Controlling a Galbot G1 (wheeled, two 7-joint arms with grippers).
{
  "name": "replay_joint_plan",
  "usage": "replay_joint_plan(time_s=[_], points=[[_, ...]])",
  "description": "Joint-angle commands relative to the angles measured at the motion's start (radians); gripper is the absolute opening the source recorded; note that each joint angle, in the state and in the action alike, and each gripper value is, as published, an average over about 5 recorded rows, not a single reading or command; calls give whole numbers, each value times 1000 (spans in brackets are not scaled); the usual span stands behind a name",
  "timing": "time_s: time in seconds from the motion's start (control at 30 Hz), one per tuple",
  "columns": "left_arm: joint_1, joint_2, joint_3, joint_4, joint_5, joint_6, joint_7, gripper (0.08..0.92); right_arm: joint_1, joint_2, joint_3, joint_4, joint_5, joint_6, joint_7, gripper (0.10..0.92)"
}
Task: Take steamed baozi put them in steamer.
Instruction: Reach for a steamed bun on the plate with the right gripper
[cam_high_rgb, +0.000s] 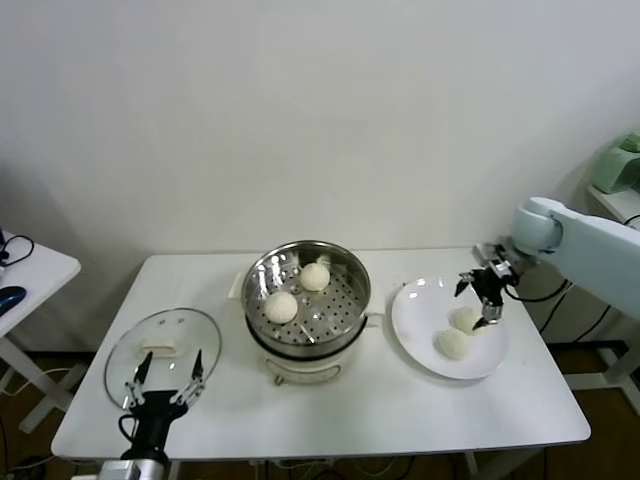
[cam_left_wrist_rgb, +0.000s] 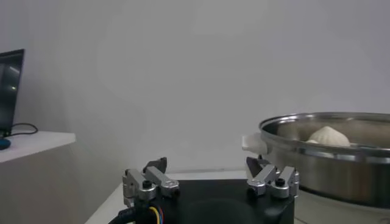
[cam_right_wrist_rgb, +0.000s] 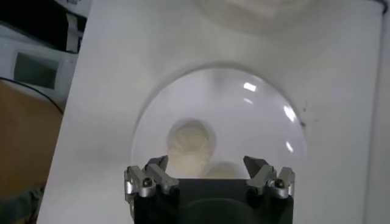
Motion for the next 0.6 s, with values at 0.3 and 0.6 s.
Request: replay_joint_plan(time_s=[0.3,0.6], points=[[3,-2,-15,17,-2,0,0,823,-239,91,144,-140,-113,23,28,823],[0,0,-18,28,-4,-2,-1,823,-255,124,163,-177,-128,32,40,823]])
